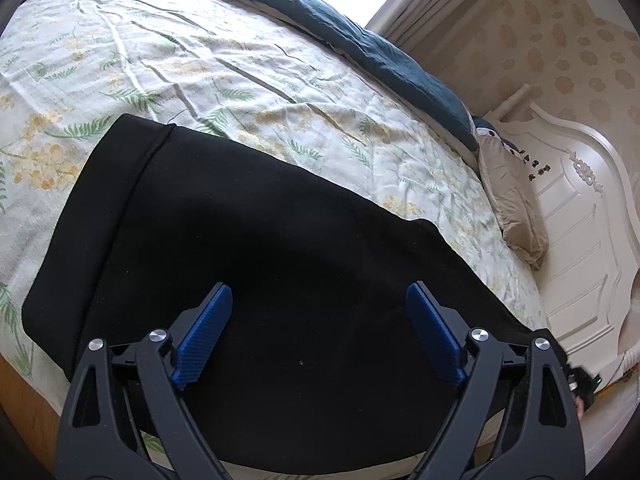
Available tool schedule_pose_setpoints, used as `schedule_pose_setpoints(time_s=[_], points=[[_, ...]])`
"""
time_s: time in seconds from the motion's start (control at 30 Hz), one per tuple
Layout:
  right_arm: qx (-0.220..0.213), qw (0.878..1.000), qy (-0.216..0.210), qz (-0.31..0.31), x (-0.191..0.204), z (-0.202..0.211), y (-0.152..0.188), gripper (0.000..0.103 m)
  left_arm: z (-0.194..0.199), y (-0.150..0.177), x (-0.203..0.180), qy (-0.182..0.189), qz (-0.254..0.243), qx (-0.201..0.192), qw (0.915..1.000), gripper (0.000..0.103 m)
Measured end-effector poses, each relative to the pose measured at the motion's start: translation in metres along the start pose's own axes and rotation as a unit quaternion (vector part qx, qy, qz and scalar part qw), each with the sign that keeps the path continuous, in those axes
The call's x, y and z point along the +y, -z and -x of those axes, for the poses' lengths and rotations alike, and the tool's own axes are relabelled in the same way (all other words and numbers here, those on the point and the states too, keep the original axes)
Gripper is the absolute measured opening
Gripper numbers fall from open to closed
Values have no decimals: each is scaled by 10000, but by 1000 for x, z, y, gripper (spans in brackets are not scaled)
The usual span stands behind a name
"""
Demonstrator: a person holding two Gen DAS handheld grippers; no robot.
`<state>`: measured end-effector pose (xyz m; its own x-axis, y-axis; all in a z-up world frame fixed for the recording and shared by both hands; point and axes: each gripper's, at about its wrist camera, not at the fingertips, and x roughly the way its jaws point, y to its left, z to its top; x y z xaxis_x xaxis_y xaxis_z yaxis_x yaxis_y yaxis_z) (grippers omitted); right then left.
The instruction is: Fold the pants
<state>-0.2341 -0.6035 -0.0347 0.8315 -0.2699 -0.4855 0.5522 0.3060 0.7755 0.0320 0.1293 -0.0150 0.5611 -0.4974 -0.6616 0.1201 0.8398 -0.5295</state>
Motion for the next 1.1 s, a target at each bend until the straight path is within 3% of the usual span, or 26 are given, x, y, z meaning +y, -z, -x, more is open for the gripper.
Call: schedule_pose_setpoints(time_s=[0.1,0.2,0.27,0.37,0.43,0.5,0.57,0.63,0.8,0.83,0.87,0.93,1.03,1.1], points=[[197,9990,348,-187,-32,-12,6,6,-1,1,-2,-10,14,-9,10000,92],[253,9990,39,-371,-47,-11,6,5,-1,2,-5,-64,-72,15,10000,92],[249,9988,93,-408,-48,-5,4,6,0,2,-5,-56,-96,29,9999,92],[-2,9966,819,-22,-36,13,-7,12,0,3,-4,-47,-93,26,9999,92],[-187,9938,1009,423,-20,18,-21,13,-1,3,-4,-75,-87,29,9999,92],[-6,9923,926,826,0,5,-38,21,-2,2,-6,-124,-105,43,9999,94],[182,9895,768,1210,19,-15,-50,43,-3,2,-8,-174,-153,54,9997,96],[588,9815,730,1670,38,-51,-61,48,-4,3,-11,-251,-196,45,9995,96],[1514,9499,932,2573,62,-129,-60,49,-6,6,-17,-471,-308,7,9984,96],[1600,9476,854,2630,64,-135,-58,45,-6,6,-18,-518,-324,8,9981,96],[1748,9426,671,2766,69,-141,-52,16,-7,7,-20,-567,-336,13,9978,96],[1734,9349,794,2994,75,-141,-46,16,-8,6,-22,-640,-340,31,9974,97],[1402,9485,813,2721,65,-125,-55,15,-9,4,-23,-677,-312,52,9972,99],[1405,9560,776,2456,51,-124,-62,15,-11,4,-24,-666,-311,56,9973,100]])
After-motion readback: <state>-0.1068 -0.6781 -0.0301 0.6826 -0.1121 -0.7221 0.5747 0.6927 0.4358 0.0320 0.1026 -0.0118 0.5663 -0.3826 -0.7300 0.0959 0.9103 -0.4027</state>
